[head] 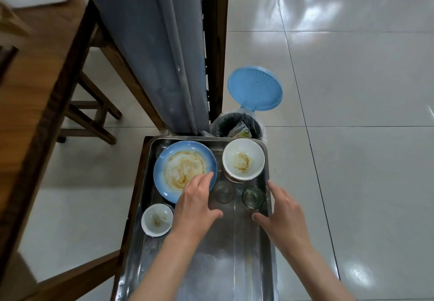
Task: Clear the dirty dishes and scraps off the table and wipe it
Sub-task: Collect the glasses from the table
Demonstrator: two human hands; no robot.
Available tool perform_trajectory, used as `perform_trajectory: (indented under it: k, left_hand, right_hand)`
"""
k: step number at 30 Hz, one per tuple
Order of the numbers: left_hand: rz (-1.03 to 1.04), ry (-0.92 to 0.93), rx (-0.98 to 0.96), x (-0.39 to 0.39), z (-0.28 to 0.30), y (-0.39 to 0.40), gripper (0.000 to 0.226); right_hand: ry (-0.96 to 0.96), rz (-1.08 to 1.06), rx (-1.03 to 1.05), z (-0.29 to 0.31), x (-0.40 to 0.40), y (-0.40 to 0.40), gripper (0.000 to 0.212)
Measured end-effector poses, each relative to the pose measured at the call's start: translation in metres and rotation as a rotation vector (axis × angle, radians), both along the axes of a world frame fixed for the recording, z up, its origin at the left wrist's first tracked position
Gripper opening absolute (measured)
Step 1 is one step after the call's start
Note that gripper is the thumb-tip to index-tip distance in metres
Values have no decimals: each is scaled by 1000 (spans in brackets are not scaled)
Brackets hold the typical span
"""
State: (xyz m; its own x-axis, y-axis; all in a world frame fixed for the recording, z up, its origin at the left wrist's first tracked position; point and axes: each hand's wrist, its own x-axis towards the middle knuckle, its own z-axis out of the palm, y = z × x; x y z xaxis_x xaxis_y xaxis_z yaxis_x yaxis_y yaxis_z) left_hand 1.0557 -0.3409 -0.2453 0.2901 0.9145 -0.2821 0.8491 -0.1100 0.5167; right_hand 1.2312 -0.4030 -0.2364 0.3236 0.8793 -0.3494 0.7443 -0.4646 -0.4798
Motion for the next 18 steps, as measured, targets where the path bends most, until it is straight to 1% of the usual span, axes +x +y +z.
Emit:
perform_trajectory:
  k: [6, 10, 15, 18]
  left_hand:
    - [15, -91, -28, -24, 58, -8, 101]
    - [-26, -139, -26, -49, 104, -13, 103]
    - [-83, -204, 19, -93, 176, -32, 102]
    - [-94, -215, 41, -129, 220, -52, 103]
  right_hand:
    - [-23, 47, 89, 58, -21, -5, 95]
    - [-24, 33, 146, 105, -48, -15, 104]
    - [7, -9, 200, 171, -98, -42, 108]
    - [18, 8, 208, 207, -132, -67, 109]
